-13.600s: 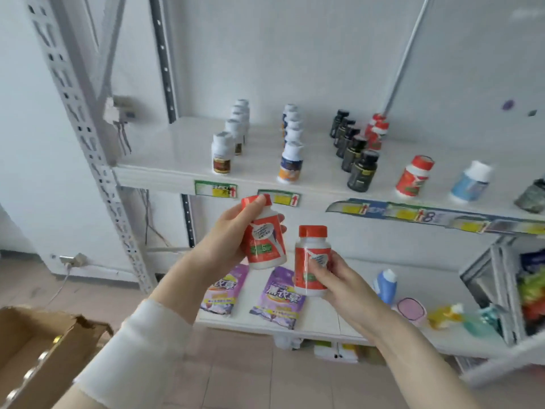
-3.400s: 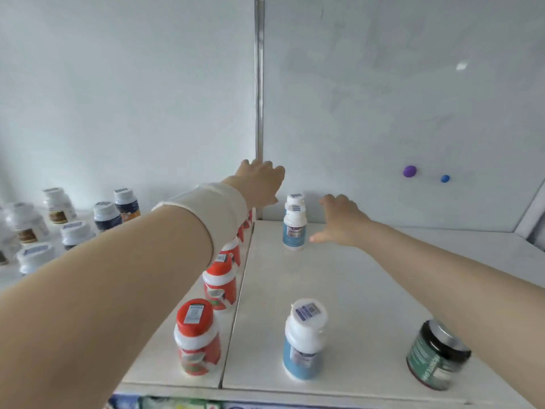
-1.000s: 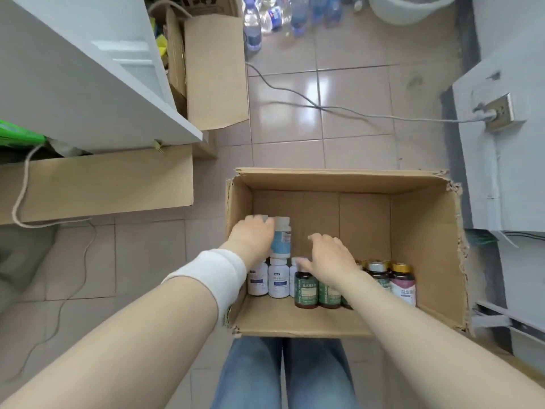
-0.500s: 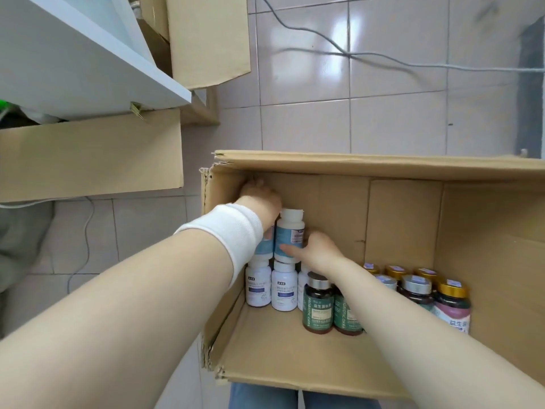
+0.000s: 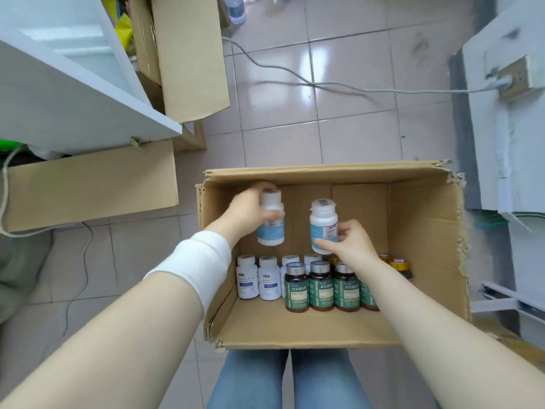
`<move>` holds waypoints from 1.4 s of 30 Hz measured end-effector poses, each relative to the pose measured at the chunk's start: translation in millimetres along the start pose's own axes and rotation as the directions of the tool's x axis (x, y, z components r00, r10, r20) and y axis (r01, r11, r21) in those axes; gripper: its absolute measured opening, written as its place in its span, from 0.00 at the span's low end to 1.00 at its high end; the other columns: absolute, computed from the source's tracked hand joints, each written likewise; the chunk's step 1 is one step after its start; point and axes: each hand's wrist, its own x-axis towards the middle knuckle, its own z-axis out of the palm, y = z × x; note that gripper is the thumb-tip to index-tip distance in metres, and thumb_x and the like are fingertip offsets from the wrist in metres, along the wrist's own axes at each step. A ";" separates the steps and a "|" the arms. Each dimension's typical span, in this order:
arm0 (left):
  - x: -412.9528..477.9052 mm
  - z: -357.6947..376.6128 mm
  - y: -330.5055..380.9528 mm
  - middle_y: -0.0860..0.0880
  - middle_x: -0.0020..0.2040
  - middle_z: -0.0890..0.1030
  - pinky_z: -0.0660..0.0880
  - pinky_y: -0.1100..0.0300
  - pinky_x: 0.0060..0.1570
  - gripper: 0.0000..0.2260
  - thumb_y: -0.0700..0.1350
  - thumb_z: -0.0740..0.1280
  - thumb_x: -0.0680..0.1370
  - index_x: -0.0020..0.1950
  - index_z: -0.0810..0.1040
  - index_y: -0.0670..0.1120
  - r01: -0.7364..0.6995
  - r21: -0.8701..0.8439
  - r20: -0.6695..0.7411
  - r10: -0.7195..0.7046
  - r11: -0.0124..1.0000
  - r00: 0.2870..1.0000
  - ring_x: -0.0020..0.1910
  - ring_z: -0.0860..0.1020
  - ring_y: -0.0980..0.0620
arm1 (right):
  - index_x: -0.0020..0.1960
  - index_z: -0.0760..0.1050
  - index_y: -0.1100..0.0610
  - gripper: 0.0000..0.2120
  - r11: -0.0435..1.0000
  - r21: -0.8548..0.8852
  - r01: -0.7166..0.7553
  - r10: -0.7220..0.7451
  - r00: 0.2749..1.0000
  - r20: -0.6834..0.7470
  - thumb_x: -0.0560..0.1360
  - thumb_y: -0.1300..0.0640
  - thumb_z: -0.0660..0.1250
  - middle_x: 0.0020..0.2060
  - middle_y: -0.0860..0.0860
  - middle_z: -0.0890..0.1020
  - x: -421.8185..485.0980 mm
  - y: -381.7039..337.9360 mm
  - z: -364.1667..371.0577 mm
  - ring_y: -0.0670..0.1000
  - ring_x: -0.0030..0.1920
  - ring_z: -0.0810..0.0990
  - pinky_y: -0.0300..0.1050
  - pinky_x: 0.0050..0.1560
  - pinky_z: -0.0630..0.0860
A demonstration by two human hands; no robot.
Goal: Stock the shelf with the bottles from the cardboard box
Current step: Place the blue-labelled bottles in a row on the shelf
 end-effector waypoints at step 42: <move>-782.1 274.6 64.0 0.52 0.36 0.83 0.78 0.61 0.32 0.06 0.46 0.61 0.79 0.48 0.74 0.45 -0.601 -0.548 0.695 0.716 0.582 0.060 0.30 0.81 0.56 | 0.60 0.69 0.54 0.23 0.328 0.504 0.799 0.385 0.374 -0.844 0.70 0.43 0.63 0.59 0.52 0.79 -822.9 364.5 156.0 0.50 0.60 0.77 0.54 0.66 0.70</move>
